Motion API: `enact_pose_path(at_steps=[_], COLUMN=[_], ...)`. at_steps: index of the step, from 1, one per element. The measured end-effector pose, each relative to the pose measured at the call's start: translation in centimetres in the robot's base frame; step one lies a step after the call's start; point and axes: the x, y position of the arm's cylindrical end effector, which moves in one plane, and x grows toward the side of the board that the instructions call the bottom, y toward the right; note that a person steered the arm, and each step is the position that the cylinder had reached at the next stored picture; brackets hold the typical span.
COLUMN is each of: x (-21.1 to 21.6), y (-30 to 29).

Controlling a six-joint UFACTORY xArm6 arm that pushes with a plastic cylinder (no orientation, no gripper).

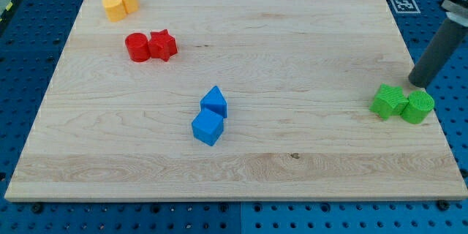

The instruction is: Separate the green blocks

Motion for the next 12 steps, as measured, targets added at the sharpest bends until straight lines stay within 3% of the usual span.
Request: enact_pose_path(at_steps=[2,4,5,8,12], x=[2.8,5.2,4.0,6.6,6.7], y=[4.4,4.5,1.8,-5.3,-8.8])
